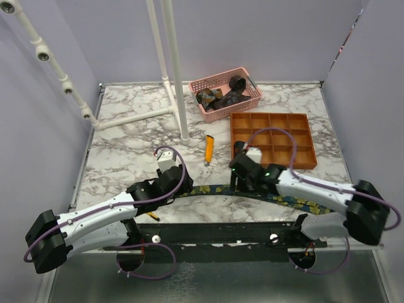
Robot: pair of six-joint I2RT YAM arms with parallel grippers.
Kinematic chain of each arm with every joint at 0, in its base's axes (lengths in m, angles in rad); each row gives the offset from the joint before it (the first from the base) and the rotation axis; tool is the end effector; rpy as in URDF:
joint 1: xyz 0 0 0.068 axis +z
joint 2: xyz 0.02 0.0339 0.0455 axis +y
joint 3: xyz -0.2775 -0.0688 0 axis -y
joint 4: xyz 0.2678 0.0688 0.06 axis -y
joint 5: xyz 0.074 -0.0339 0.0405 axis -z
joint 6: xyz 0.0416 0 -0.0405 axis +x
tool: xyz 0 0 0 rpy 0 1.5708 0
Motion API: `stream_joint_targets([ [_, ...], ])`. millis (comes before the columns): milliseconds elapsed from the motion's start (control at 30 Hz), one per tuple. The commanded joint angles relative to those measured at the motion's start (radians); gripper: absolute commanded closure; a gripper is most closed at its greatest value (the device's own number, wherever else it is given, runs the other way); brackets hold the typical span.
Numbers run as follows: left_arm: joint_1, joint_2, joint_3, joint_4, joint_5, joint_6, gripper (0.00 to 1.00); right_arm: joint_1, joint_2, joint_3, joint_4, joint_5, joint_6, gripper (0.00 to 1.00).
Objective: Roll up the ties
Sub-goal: Flatten out the tie at the center of the board.
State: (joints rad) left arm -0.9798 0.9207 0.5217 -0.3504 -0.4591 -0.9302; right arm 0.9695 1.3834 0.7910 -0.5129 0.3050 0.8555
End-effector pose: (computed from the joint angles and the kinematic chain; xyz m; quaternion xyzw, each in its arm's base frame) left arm 0.1287 -0.1588 0.2098 -0.0687 0.8948 -0.1969 0.3949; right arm 0.1659 0.2197 0.1848 -0.0198 0.9622 0.0899 0.2564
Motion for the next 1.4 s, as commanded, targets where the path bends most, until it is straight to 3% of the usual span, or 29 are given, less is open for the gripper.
stream_joint_targets([
  [0, 0.019, 0.013, 0.011, -0.007, 0.01, 0.012, 0.42, -0.173, -0.284, -0.083, -0.316, 0.134, 0.256, 0.29],
  [167, 0.037, 0.042, -0.005, 0.087, 0.065, 0.016, 0.43, -0.392, -0.565, -0.174, -0.454, 0.13, 0.362, 0.01],
  [333, 0.078, 0.157, -0.042, 0.199, 0.104, 0.035, 0.45, -0.421, -0.521, -0.174, -0.518, 0.059, 0.526, 0.0],
  [533, 0.107, 0.175, -0.138, 0.294, 0.115, -0.017, 0.46, -0.457, -0.497, -0.327, -0.46, 0.032, 0.671, 0.0],
  [700, 0.128, 0.169, -0.198, 0.317, 0.095, -0.026, 0.47, -0.482, -0.465, -0.35, -0.436, 0.081, 0.681, 0.04],
  [867, 0.148, 0.177, -0.249, 0.338, 0.103, -0.047, 0.49, -0.5, -0.379, -0.307, -0.428, 0.111, 0.624, 0.14],
  [1100, 0.152, 0.154, -0.287, 0.347, 0.11, -0.06, 0.5, -0.502, -0.383, -0.281, -0.447, 0.133, 0.589, 0.15],
  [1267, 0.162, 0.162, -0.291, 0.347, 0.104, -0.044, 0.5, -0.524, -0.376, -0.22, -0.462, 0.244, 0.494, 0.29],
  [1367, 0.172, 0.175, -0.296, 0.347, 0.103, -0.042, 0.5, -0.568, -0.311, -0.195, -0.448, 0.23, 0.429, 0.37],
])
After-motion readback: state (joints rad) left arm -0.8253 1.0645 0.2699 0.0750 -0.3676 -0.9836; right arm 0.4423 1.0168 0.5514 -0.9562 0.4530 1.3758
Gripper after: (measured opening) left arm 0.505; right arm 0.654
